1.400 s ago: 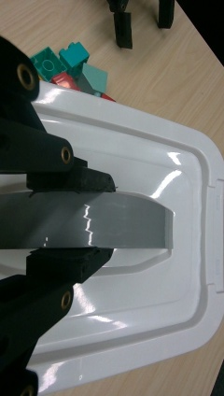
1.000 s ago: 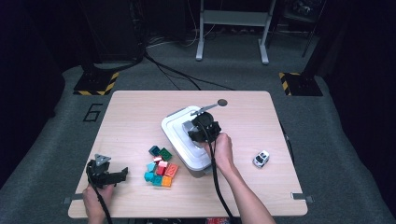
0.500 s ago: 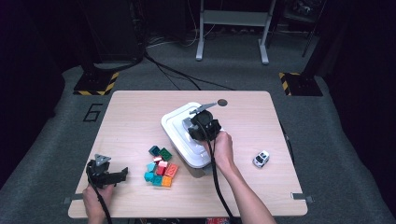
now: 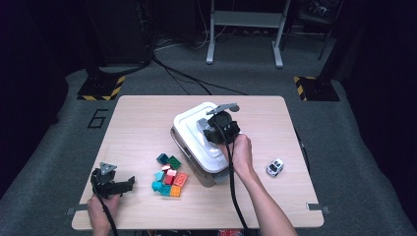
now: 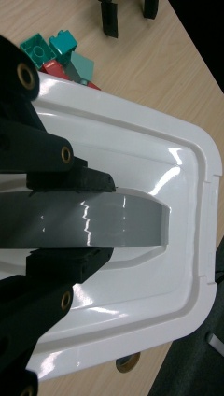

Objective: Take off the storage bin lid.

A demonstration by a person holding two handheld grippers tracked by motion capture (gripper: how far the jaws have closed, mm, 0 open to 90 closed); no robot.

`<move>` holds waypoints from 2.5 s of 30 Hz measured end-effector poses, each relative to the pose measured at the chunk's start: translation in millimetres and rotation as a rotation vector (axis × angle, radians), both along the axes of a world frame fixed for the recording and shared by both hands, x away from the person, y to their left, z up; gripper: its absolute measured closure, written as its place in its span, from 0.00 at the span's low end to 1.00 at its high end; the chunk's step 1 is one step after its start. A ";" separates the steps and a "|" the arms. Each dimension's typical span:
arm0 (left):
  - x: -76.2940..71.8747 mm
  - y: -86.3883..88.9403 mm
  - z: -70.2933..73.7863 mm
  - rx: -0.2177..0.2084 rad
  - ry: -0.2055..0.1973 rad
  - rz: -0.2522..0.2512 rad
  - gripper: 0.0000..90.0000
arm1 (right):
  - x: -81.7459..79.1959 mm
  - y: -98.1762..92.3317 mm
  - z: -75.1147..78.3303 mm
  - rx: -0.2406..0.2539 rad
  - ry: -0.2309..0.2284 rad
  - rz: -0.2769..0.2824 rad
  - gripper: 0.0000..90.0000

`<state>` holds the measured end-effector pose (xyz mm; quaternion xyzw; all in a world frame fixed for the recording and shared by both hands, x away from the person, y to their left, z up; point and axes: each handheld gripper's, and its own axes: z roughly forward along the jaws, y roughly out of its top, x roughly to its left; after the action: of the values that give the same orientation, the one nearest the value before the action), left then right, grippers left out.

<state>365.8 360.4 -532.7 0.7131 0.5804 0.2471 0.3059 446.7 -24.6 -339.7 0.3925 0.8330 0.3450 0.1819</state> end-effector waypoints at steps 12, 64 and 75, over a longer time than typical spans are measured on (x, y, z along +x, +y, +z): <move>0.1 0.0 0.0 0.000 0.000 0.000 0.02 | 2.9 -21.9 11.1 0.016 -0.017 -0.037 0.75; 0.1 0.1 0.1 0.000 0.001 0.000 0.02 | 52.9 -109.1 11.7 -0.010 -0.031 -0.268 0.74; 0.2 -0.2 -0.4 0.000 -0.005 0.003 0.02 | 73.4 -114.7 -8.9 -0.012 -0.017 -0.311 0.74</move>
<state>366.0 360.3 -533.0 0.7115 0.5807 0.2495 0.3070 520.0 -139.3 -348.6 0.5127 0.7626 0.3112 0.2423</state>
